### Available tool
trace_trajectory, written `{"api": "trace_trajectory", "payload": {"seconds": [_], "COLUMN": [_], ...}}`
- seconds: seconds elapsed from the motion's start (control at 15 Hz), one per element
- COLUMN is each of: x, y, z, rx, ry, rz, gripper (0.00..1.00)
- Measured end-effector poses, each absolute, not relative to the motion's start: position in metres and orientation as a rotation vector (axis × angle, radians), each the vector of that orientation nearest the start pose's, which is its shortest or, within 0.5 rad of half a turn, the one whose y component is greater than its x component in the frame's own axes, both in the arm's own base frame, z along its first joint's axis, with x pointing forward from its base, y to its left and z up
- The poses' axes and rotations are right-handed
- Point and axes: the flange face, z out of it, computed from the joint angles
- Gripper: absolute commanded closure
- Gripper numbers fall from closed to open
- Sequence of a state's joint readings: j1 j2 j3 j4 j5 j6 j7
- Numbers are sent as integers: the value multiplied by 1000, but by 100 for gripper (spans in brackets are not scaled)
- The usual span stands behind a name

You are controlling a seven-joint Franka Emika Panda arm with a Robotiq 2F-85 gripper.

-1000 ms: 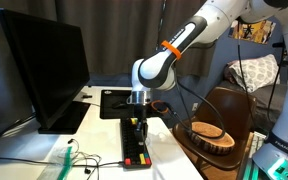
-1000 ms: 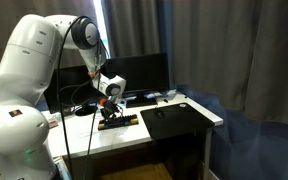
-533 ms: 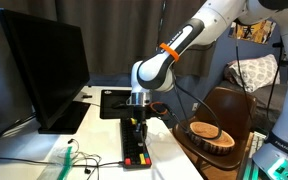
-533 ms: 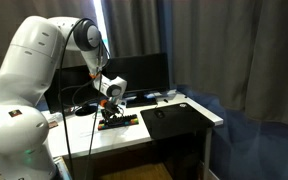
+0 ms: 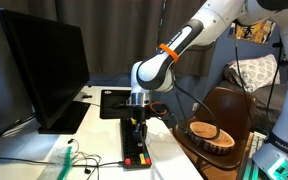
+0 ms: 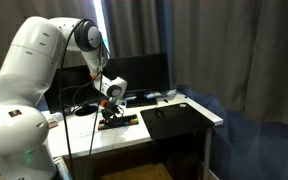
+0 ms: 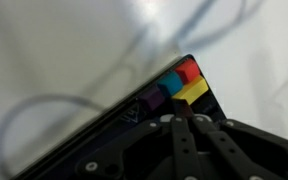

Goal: Press a button on the keyboard

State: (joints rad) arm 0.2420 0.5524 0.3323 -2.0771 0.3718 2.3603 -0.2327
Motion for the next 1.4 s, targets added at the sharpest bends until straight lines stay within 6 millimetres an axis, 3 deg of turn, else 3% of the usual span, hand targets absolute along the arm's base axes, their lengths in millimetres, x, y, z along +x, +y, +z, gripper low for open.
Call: {"api": "trace_trajectory", "payload": {"seconds": [0.8, 1.07, 1.13, 1.27, 1.4], "x": [467, 457, 451, 439, 425], "y": [314, 332, 337, 344, 341], "z": [157, 189, 202, 230, 258], "rx": [-2680, -2677, -2682, -2699, -2748], "ry": [-615, -672, -693, -748, -830], "rz": [474, 419, 398, 347, 301], "gripper": [100, 100, 74, 68, 54]}}
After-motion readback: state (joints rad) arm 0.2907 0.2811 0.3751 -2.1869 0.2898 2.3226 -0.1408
